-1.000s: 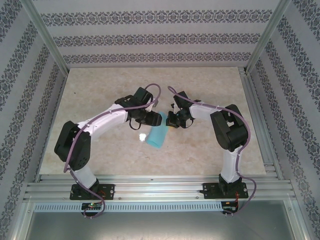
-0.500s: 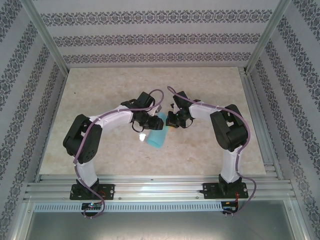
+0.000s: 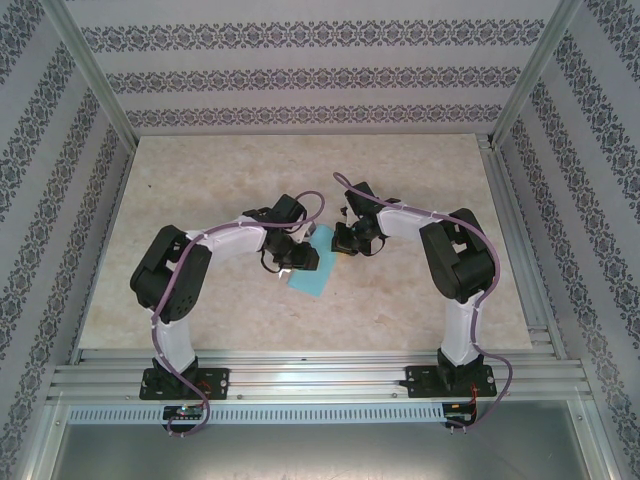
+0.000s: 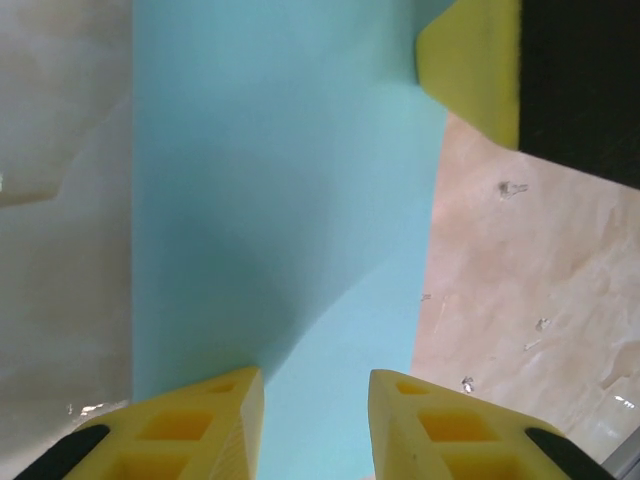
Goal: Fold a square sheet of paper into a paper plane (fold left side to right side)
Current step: Hold the square sheet of paper at the center of the table.
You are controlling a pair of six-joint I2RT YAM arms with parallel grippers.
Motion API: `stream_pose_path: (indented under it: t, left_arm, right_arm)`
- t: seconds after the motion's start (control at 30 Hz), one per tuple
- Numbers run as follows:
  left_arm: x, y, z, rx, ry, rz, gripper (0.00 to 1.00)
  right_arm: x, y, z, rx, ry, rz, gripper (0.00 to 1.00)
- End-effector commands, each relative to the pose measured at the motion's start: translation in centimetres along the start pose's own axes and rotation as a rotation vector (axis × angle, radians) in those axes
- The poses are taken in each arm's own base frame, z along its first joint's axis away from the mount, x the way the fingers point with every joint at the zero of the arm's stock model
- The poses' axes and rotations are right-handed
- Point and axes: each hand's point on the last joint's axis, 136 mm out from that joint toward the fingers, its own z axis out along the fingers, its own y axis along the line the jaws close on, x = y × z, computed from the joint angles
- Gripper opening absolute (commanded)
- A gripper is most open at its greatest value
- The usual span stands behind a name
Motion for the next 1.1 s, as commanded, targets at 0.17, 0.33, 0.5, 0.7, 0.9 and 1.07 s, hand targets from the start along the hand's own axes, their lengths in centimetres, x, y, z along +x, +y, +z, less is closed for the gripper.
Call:
stream_pose_path:
  t: [0.17,0.33,0.5,0.7,0.9,1.07]
  left_arm:
    - [-0.6,1.1,0.6,-0.025,-0.023,0.011,0.32]
    - [0.2,2.1,1.4,-0.051,0.0,-0.001,0.32]
    - [1.2,3.1,2.4,-0.065,0.024,-0.018,0.31]
    - [2.5,4.2,3.3,-0.088,0.058,-0.027,0.3]
    - [3.4,4.8,3.4,-0.104,0.076,-0.032,0.29]
    - [3.7,5.0,3.3,-0.11,0.076,-0.031,0.28]
  right_arm:
    - [2.1,-2.8,1.9,0.117,0.072,0.003,0.07]
    - [2.0,-2.7,1.9,0.113,0.071,0.002,0.08]
    - [1.9,-2.5,2.0,0.108,0.071,-0.001,0.08]
    - [0.8,-0.7,0.9,0.053,0.036,-0.029,0.08]
    - [-2.5,4.1,-3.3,-0.13,-0.097,-0.056,0.06]
    - [-3.2,7.4,-3.2,-0.253,-0.131,-0.046,0.01]
